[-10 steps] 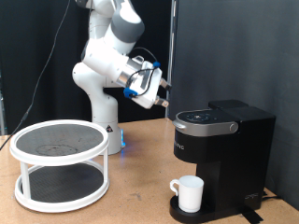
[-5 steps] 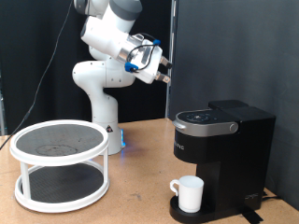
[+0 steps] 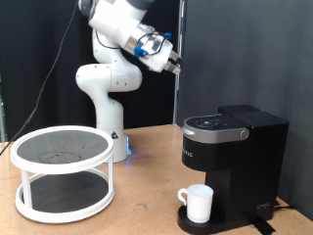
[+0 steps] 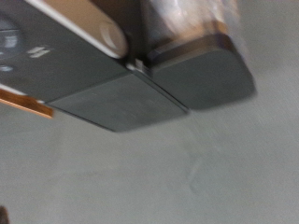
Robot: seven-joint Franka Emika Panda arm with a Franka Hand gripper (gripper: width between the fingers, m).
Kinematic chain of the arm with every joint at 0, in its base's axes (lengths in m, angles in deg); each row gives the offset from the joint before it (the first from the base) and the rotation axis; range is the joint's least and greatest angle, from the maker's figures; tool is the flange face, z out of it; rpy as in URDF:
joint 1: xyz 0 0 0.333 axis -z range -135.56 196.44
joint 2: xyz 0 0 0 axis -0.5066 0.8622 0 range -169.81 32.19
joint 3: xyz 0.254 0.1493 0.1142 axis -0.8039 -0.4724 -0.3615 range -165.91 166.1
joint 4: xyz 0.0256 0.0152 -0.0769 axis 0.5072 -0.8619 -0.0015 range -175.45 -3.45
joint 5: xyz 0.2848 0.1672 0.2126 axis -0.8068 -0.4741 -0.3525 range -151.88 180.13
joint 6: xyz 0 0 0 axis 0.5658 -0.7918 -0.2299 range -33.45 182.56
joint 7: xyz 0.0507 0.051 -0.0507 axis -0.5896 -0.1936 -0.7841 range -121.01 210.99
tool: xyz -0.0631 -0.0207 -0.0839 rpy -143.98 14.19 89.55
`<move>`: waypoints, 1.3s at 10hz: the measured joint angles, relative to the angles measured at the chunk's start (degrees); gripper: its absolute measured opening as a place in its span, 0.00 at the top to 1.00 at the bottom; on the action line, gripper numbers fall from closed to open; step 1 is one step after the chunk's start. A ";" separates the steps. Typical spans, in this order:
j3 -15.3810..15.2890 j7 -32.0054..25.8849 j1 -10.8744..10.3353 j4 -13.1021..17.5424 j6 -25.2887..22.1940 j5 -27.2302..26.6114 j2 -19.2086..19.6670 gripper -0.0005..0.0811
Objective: Make a cup of coffee with the keurig machine
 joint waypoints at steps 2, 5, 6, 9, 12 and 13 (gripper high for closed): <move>-4.44 1.08 1.34 4.65 0.82 11.57 1.71 0.09; -7.53 1.42 3.39 13.74 -5.68 26.36 10.12 0.09; -7.59 1.38 3.34 13.22 -3.99 25.12 9.80 0.09; -10.26 1.13 3.34 16.24 -6.66 31.96 11.19 0.09; -13.18 2.58 3.45 24.59 -13.32 38.54 18.16 0.09; -13.39 2.64 3.46 27.65 -16.44 39.34 21.09 0.09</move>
